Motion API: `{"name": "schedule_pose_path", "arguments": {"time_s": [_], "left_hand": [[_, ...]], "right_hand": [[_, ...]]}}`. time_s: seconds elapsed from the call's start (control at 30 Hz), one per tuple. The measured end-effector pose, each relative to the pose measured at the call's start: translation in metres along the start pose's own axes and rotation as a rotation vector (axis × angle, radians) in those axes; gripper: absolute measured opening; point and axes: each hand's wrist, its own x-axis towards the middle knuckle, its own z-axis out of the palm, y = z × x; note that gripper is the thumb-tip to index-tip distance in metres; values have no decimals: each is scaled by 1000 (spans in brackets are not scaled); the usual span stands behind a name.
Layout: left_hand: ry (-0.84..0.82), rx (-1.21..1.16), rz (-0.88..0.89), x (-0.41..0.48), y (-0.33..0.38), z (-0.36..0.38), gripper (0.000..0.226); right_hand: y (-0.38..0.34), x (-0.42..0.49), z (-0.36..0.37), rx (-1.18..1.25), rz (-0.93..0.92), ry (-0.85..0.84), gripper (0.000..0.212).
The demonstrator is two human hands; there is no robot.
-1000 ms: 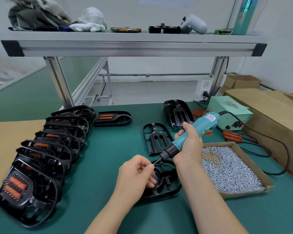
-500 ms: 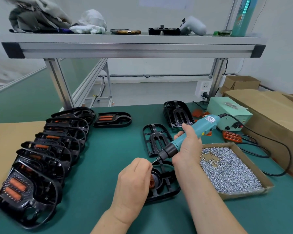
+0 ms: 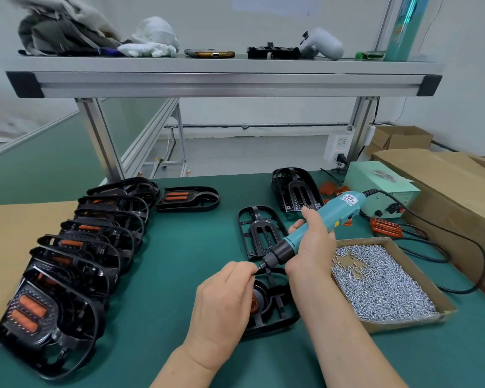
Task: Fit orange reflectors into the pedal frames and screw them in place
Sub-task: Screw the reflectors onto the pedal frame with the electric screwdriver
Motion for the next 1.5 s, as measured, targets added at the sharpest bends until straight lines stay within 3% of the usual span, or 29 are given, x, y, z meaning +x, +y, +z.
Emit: {"name": "schedule_pose_path", "arguments": {"time_s": [0.33, 0.6, 0.73, 0.9, 1.17, 1.5], "left_hand": [[-140, 11, -37, 4, 4, -3, 25], [-182, -130, -333, -1, -5, -5, 58], [-350, 38, -235, -4, -17, -12, 89], [-540, 103, -237, -12, -29, -8, 106], [-523, 16, -257, -19, -34, -1, 106], [-518, -26, -274, -20, -33, -1, 104]], "right_hand": [[3, 0, -2, -35, -2, -4, 28], [-4, 4, 1, -23, -61, -15, 27], [-8, 5, -1, -52, -160, -40, 24], [-9, -1, -2, -119, -283, -119, 20], [3, -20, -1, -203, -357, -260, 16], [11, -29, 3, -278, -443, -320, 17]]}}
